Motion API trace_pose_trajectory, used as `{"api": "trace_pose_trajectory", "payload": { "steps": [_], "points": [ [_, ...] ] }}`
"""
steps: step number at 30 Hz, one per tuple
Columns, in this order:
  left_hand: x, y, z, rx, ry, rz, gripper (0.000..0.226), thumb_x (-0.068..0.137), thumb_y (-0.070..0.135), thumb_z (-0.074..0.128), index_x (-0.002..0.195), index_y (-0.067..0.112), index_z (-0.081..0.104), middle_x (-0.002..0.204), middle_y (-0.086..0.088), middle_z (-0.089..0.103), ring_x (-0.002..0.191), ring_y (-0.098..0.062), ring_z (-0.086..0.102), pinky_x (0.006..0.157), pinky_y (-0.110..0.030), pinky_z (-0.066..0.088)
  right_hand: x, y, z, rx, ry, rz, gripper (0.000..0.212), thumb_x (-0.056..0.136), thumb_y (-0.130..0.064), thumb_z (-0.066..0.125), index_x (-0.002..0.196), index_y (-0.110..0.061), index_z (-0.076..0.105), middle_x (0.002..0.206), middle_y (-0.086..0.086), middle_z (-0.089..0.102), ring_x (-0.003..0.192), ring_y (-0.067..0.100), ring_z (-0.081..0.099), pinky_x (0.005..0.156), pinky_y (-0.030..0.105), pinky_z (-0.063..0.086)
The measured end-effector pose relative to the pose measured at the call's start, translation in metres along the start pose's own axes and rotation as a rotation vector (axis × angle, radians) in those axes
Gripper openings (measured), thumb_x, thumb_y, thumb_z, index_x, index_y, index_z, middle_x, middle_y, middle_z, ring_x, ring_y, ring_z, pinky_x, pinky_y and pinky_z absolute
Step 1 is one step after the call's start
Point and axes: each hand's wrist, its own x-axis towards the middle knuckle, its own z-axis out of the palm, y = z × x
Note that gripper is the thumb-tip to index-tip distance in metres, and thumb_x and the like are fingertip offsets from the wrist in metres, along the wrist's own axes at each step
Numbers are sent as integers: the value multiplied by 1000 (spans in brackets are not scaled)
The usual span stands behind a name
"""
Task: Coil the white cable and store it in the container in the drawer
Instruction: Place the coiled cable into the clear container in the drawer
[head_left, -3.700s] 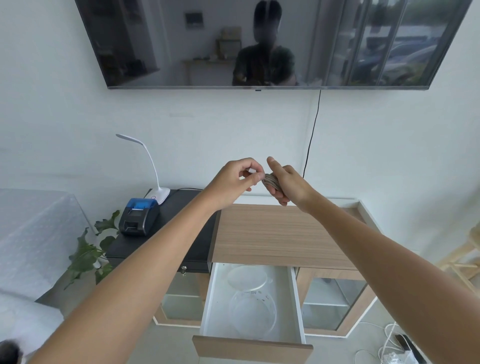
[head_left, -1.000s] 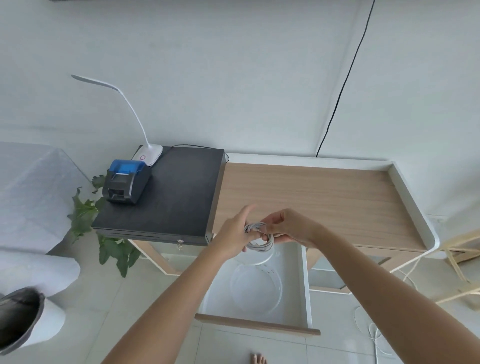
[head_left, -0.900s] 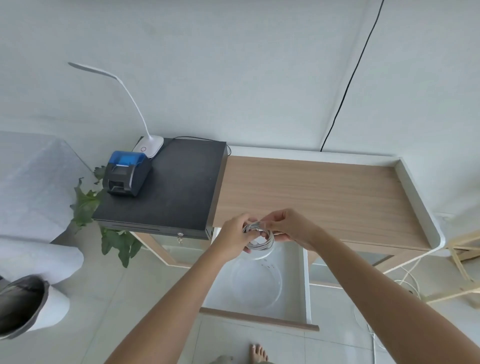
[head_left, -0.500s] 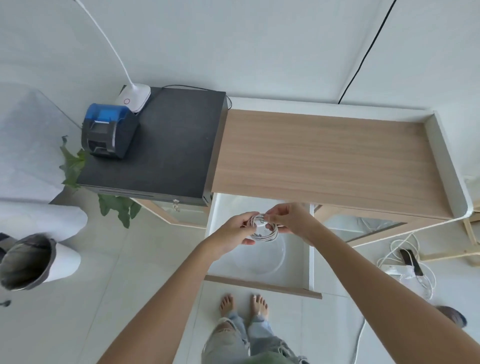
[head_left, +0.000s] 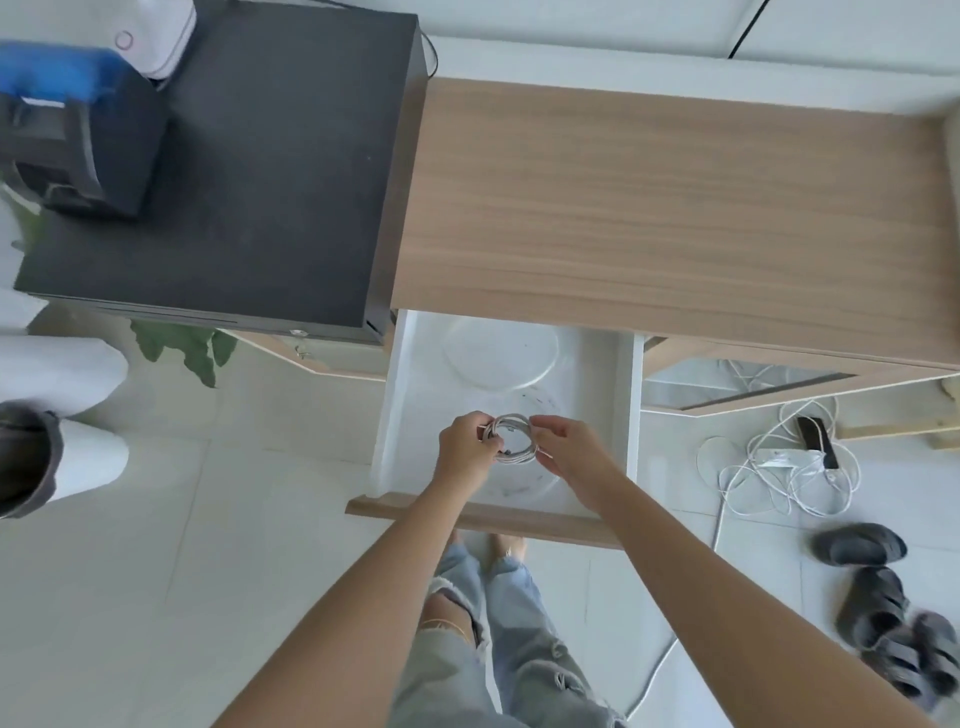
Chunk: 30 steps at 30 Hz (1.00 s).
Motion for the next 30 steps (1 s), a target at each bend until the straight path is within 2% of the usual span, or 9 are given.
{"api": "trace_pose_trajectory", "payload": {
  "steps": [4, 6, 10, 13, 17, 21, 23, 26, 30],
  "points": [
    [17, -8, 20, 103, 100, -37, 16, 93, 3, 66, 108, 1, 62, 93, -8, 63, 81, -21, 55, 58, -19, 40, 15, 12, 12, -168, 10, 32, 32, 92, -4, 40, 114, 4, 61, 93, 20, 57, 91, 33, 56, 102, 47, 48],
    [25, -11, 26, 123, 123, -53, 15, 94, 3, 65, 106, 0, 57, 95, -13, 64, 80, -24, 58, 59, -23, 43, 23, 16, 16, -197, -2, 65, 34, 92, -6, 36, 119, 2, 57, 111, 28, 59, 103, 40, 60, 105, 58, 44],
    [41, -15, 34, 217, 125, -39, 6, 97, 2, 58, 103, -1, 58, 100, -18, 67, 87, -30, 62, 65, -31, 46, 36, 19, 22, -188, -32, 100, 36, 97, -8, 36, 122, -14, 62, 119, 11, 62, 105, 23, 60, 101, 42, 53],
    [46, -21, 37, 294, 126, -9, 9, 96, -1, 53, 102, -1, 59, 106, -18, 61, 91, -31, 58, 67, -30, 40, 40, 21, 24, -264, -28, 81, 36, 99, -10, 36, 124, -14, 61, 121, 11, 65, 112, 30, 61, 104, 48, 49],
    [46, -26, 40, 396, 155, 38, 11, 97, 5, 55, 105, 4, 62, 106, -13, 62, 95, -29, 59, 75, -37, 52, 38, 16, 26, -390, -62, 62, 31, 94, -6, 32, 110, -13, 57, 98, 6, 61, 77, 19, 52, 72, 32, 46],
    [46, -28, 39, 412, 140, 36, 16, 99, 7, 54, 115, 6, 59, 118, -13, 58, 103, -31, 59, 79, -39, 52, 34, 11, 27, -483, -83, 63, 44, 100, -6, 31, 143, -7, 41, 141, 16, 50, 120, 31, 51, 93, 39, 44],
    [43, -27, 37, 406, 135, 41, 21, 100, 5, 54, 121, 4, 58, 124, -15, 57, 109, -32, 59, 83, -38, 51, 30, 8, 24, -542, -25, 27, 40, 99, -4, 32, 137, -4, 45, 136, 19, 52, 127, 38, 48, 97, 40, 44],
    [35, -21, 26, 422, 153, 97, 25, 99, 4, 55, 124, 4, 59, 126, -14, 58, 113, -32, 60, 87, -38, 50, 23, 2, 13, -502, 191, -143, 33, 95, -1, 35, 108, -4, 64, 106, 15, 66, 104, 38, 61, 80, 40, 54],
    [32, -7, -3, 439, 321, 200, 14, 96, 10, 52, 100, 12, 65, 101, -4, 67, 88, -27, 64, 66, -35, 44, 33, -14, -13, -432, 491, -282, 37, 93, -12, 39, 114, -19, 68, 116, 10, 65, 89, 24, 59, 76, 32, 46]
  ]
}}
